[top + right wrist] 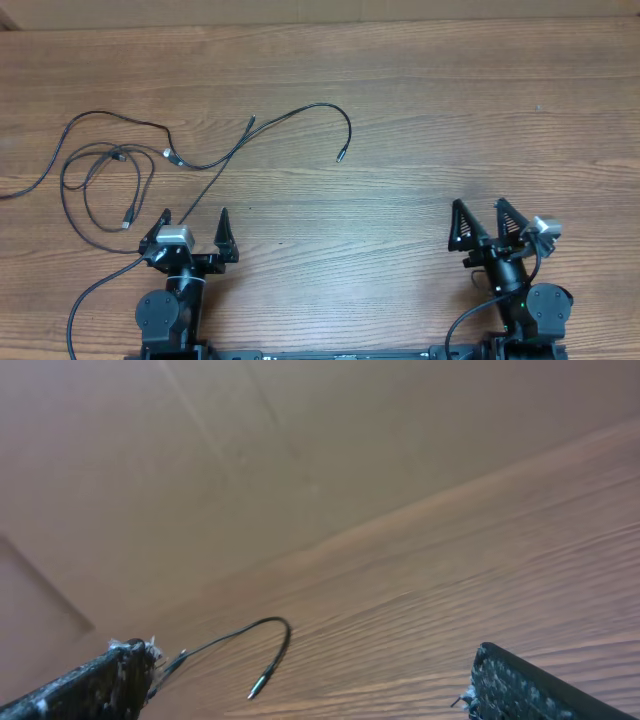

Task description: Untangle cables

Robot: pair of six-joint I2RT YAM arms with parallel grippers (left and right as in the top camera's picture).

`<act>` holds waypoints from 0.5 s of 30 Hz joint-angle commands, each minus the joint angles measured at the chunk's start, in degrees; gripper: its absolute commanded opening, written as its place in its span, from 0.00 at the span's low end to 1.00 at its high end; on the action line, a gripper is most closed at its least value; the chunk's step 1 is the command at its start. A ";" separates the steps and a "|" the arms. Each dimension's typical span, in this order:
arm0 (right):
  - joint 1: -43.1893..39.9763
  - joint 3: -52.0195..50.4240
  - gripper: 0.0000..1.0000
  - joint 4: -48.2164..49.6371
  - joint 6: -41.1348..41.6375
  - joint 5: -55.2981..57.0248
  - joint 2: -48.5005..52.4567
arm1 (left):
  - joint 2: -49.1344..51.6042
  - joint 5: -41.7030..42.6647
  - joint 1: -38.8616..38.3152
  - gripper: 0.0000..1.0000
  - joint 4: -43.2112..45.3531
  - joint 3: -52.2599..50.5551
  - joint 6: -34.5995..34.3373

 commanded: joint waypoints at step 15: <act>4.52 -0.61 1.00 0.39 0.04 0.20 -0.59 | -0.44 0.79 -0.39 0.99 -0.09 -0.24 1.05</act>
